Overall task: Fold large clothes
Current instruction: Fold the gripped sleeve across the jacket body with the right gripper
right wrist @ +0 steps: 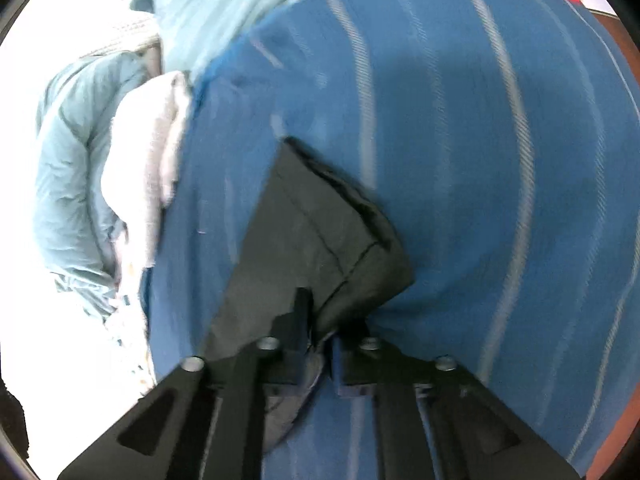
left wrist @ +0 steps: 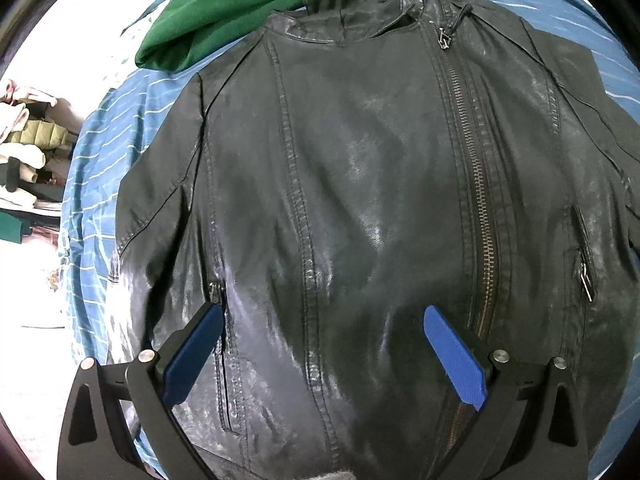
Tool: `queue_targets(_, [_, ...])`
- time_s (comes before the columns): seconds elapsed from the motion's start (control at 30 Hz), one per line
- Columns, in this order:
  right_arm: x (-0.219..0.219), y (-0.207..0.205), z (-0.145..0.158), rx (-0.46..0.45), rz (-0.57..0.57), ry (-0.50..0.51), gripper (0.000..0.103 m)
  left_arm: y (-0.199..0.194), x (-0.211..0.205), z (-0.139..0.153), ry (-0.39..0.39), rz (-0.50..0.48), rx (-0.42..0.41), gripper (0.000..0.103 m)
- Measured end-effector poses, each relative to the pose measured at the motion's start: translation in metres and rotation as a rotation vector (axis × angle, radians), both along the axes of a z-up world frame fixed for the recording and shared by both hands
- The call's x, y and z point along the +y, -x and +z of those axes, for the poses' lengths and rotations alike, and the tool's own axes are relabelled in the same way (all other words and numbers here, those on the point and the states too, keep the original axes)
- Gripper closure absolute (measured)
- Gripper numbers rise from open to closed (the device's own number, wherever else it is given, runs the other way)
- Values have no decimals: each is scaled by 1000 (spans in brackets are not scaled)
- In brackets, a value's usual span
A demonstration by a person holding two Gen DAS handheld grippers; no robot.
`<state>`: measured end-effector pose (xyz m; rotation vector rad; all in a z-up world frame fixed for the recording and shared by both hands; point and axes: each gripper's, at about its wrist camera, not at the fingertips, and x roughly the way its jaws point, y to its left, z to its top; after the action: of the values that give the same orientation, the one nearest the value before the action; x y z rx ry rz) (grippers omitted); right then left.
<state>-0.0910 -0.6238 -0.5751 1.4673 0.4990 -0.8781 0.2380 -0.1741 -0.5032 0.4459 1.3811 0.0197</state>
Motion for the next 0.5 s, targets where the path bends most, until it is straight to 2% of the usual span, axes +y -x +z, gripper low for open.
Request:
queue_targets(0.1, [-5,-20,33,8,50,81,99,0,6,2,5,16,-5,0])
queue_targets(0.23, [4,-53,89,-27,141,178,99,2,22,6,25,58,-3,0])
queue_targets(0.37, [34,-98,151,-61,287,274,99,3,39,11,41,101,-9,0])
queue_targets(0.5, [84,-169,203,-106,478,341,99,2,70,20,65,167,-20,0])
